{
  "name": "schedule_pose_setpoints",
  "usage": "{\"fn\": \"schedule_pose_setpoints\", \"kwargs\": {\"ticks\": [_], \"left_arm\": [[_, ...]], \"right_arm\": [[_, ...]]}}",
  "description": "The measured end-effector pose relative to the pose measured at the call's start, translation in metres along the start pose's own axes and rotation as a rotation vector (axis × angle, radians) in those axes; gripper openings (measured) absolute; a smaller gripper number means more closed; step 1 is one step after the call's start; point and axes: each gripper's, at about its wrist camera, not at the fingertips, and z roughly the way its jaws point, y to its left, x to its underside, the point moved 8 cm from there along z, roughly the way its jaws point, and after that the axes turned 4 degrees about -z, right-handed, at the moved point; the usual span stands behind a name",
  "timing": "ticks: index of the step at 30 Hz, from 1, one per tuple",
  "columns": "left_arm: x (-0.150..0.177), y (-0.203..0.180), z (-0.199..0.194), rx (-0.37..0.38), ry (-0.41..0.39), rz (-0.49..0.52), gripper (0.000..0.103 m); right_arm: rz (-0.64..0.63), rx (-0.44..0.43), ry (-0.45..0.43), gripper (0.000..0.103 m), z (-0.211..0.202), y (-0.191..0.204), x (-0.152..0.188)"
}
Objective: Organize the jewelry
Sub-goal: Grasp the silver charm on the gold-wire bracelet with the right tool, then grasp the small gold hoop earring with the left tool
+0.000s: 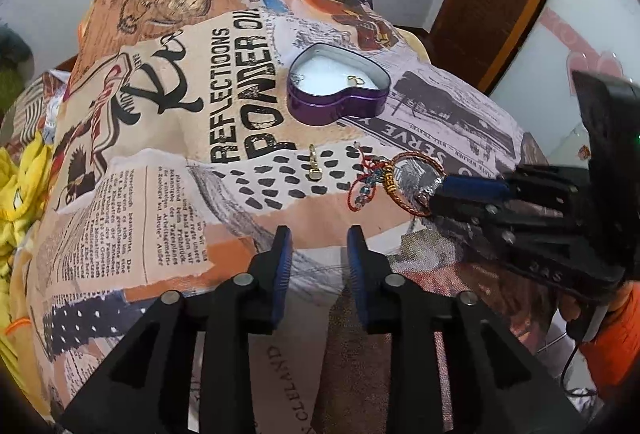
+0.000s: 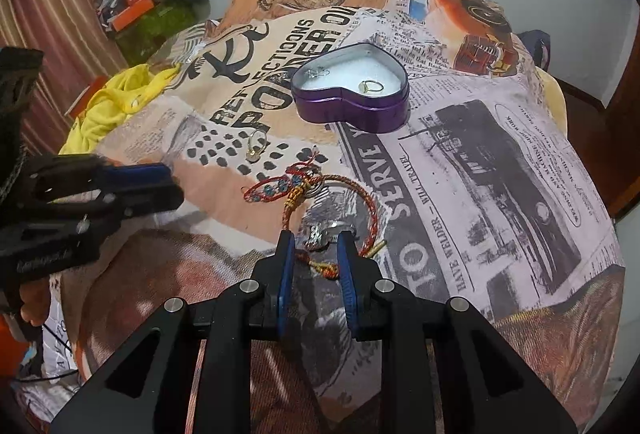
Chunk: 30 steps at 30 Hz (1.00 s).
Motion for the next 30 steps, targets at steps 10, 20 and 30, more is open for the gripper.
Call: {"fn": "schedule_pose_setpoints", "kwargs": {"ticks": [10,20,30], "left_arm": [[-0.003,0.001,0.010,0.013,0.010,-0.011,0.033],[-0.011,0.003,0.018,0.005,0.018,-0.005,0.033],[-0.030,0.000,0.046,0.001,0.051,-0.002,0.033]], "right_arm": [[0.004,0.004,0.010,0.020,0.014,-0.001,-0.003],[-0.026,0.034,-0.028,0.015,0.016,0.004,-0.008],[0.008,0.032,-0.096,0.015,-0.004,-0.005,-0.018]]}}
